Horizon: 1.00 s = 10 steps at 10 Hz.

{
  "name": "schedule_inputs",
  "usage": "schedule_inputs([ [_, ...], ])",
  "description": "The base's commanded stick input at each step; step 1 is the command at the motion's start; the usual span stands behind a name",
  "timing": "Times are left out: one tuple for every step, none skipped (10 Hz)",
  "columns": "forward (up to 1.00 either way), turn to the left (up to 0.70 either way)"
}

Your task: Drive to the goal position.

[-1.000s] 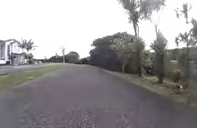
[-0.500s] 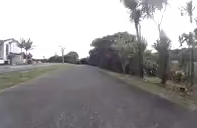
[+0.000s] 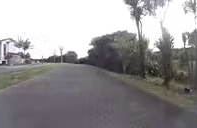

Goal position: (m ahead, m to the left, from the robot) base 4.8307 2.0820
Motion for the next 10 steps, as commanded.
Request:
schedule_inputs([
  [0.70, 0.00],
  [0.70, 0.00],
  [0.70, 0.00],
  [0.70, 0.00],
  [0.70, 0.00],
  [0.70, 0.00],
  [0.70, 0.00],
  [0.70, 0.00],
  [0.70, 0.00],
  [0.70, 0.00],
])
